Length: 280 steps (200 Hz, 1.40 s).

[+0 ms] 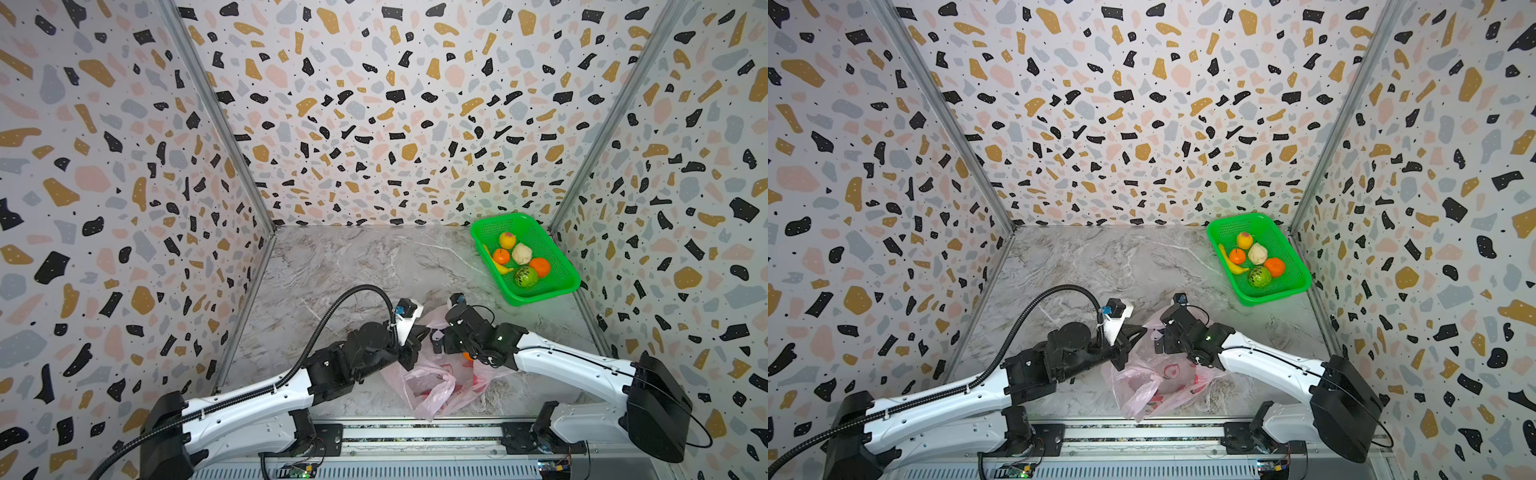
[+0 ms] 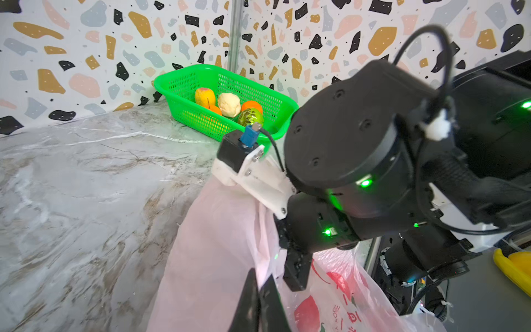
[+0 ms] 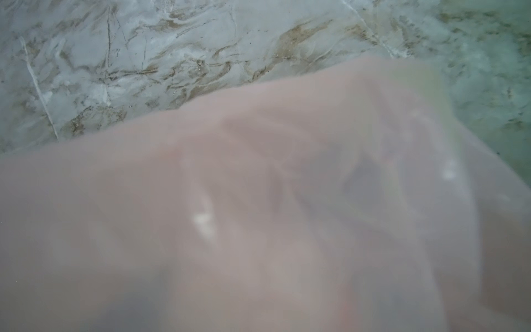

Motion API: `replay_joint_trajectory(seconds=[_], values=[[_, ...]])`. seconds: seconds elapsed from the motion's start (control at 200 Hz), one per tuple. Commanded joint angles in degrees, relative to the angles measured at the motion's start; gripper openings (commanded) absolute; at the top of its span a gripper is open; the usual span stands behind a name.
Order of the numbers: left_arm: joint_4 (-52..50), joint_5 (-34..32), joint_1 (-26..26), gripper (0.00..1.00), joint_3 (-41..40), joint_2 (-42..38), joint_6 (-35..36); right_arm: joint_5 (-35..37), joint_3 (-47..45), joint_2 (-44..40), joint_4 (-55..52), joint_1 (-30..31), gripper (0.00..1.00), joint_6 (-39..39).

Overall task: Untie the knot of the plastic bag and take out the fruit
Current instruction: Pick up the fruit from the plastic bag.

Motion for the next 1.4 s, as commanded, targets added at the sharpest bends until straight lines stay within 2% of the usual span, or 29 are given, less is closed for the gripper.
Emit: replay_joint_trajectory(seconds=[0.0, 0.1, 0.385, 0.571, 0.706, 0.886, 0.976, 1.016, 1.091, 1.181, 1.396], values=[[4.6, 3.3, -0.3, 0.0, -0.3, 0.6, -0.4, 2.7, -0.3, 1.7, 2.6, -1.1, 1.0, 4.2], [4.6, 3.8, -0.4, 0.0, -0.6, 0.1, -0.2, 4.5, -1.1, 2.1, 5.4, -3.1, 0.99, 4.5], [5.7, 6.2, -0.3, 0.0, -1.6, 0.0, -0.8, 1.8, -1.1, 7.4, 10.8, -8.0, 0.99, 4.7], [5.8, 6.4, -0.3, 0.0, -3.0, -0.3, -0.5, 1.3, -2.6, 10.1, 17.5, -8.2, 0.9, 4.3], [6.0, 5.8, -0.3, 0.0, -3.8, -0.6, -0.3, 3.9, -3.4, 11.8, 22.0, -8.0, 0.84, 4.4], [7.0, 7.2, -0.2, 0.0, -4.3, -1.3, -0.6, 5.5, -3.5, 16.5, 26.9, -8.6, 0.81, 4.4], [6.3, 7.2, -0.2, 0.0, -4.1, -1.7, -0.5, 5.5, -3.5, 18.4, 30.1, -8.6, 0.69, 3.2], [6.0, 7.1, -0.2, 0.0, -4.2, -1.9, -0.6, 5.5, -3.6, 18.7, 31.3, -8.6, 0.67, 2.6], [5.5, 6.6, -0.2, 0.0, -4.2, -2.3, -0.5, 5.7, -3.7, 18.8, 32.2, -8.5, 0.5, 1.8], [5.0, 5.5, -0.2, 0.0, -4.4, -2.8, -0.4, 5.4, -4.0, 18.0, 32.3, -8.4, 0.38, 0.9], [3.7, 0.1, -0.2, 0.0, -4.4, -2.6, 0.0, 3.6, -5.1, 12.9, 28.1, -6.9, 0.37, -1.3]])
